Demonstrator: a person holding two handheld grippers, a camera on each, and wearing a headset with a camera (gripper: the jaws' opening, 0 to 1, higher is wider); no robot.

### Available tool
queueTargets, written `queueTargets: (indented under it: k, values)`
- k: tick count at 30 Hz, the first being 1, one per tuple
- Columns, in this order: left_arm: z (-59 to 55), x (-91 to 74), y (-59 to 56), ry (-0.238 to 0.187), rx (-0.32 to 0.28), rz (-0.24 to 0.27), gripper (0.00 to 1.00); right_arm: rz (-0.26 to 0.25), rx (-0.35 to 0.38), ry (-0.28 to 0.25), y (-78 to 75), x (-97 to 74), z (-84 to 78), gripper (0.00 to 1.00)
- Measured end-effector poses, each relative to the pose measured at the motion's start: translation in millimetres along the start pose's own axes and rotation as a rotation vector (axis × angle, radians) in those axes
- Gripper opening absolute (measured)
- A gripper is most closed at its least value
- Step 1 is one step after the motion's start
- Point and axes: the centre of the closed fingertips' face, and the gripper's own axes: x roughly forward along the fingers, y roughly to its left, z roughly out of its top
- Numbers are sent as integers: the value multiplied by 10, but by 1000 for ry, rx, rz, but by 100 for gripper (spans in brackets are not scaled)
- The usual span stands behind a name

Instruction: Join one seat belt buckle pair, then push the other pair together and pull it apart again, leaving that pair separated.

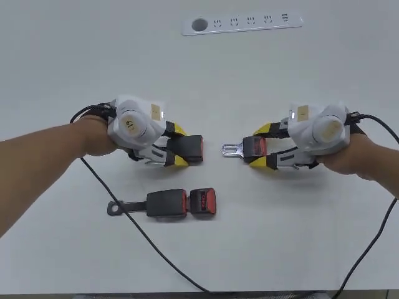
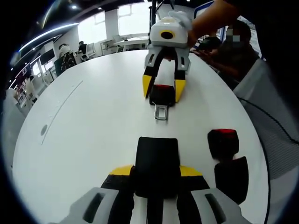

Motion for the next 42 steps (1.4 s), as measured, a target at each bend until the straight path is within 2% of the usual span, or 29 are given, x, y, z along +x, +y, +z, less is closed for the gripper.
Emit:
queueTargets:
  k: [17, 42]
  values:
    - [2, -9, -12, 8, -2, 1, 36, -12, 18, 3, -34, -289, -229, 37]
    - [-2, -5, -19, 28, -15, 5, 36, -21, 45, 40, -138, -495, -545, 37]
